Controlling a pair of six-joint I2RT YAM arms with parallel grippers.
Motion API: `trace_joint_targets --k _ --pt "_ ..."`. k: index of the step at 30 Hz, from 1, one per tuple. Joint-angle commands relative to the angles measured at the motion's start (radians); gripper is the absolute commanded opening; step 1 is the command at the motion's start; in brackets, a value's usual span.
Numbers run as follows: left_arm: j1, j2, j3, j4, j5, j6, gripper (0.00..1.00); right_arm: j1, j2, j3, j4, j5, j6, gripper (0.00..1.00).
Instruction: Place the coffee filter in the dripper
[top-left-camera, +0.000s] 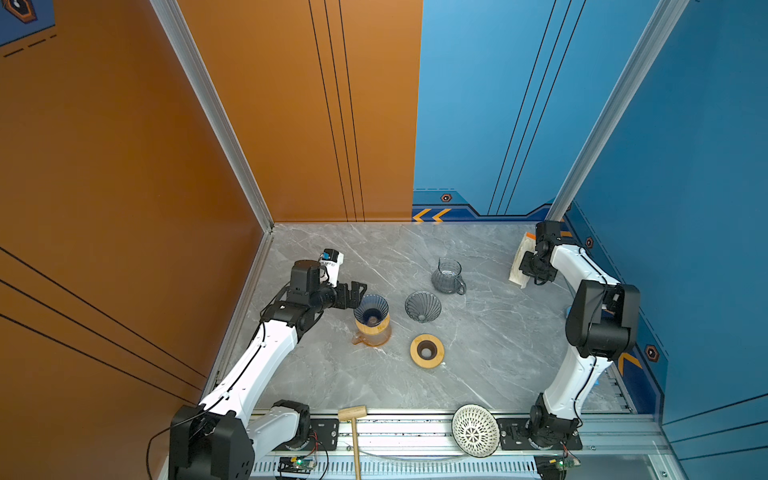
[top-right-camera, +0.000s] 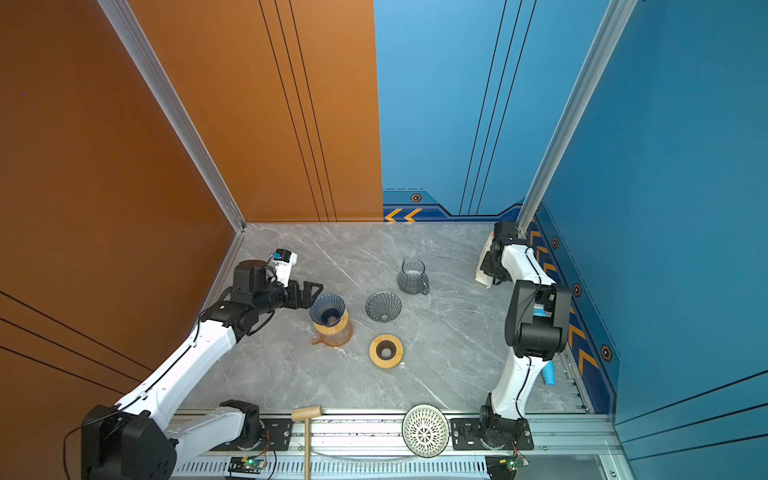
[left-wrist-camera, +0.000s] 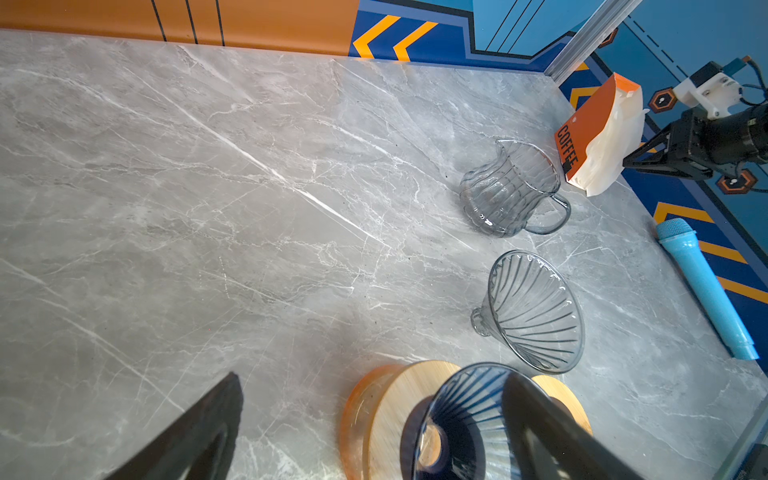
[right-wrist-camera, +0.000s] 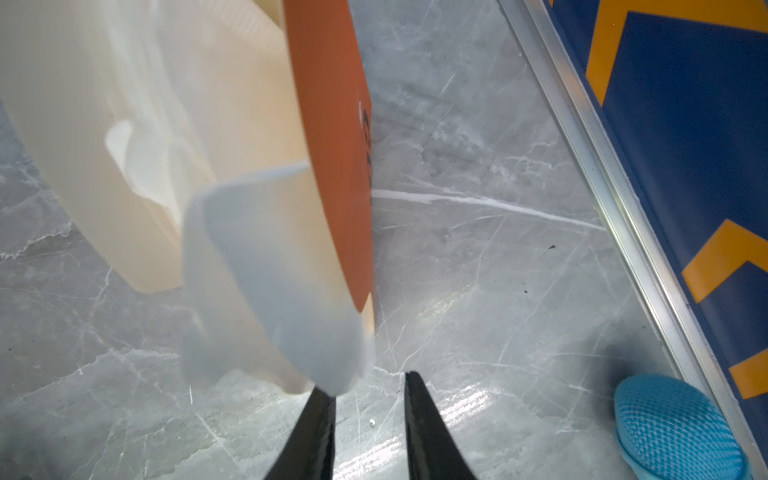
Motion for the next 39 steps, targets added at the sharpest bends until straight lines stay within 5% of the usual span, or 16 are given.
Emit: trace_joint_targets --k 1,10,23,39 --pt "0.0 0.001 -0.003 -0.016 0.021 0.013 0.98 -0.008 0.031 0.046 -0.014 0.042 0.009 0.25" --pt "-0.001 0.006 0.002 -0.016 0.02 0.013 0.98 -0.006 0.079 0.1 -0.014 0.038 0.006 0.21" --pt "-0.005 0.022 0.015 -0.016 0.023 0.014 0.98 0.008 0.063 0.088 -0.013 0.028 0.012 0.01" --pt "-0.01 0.01 0.012 -0.017 0.022 0.014 0.98 0.008 -0.037 0.031 -0.043 -0.026 0.004 0.0"
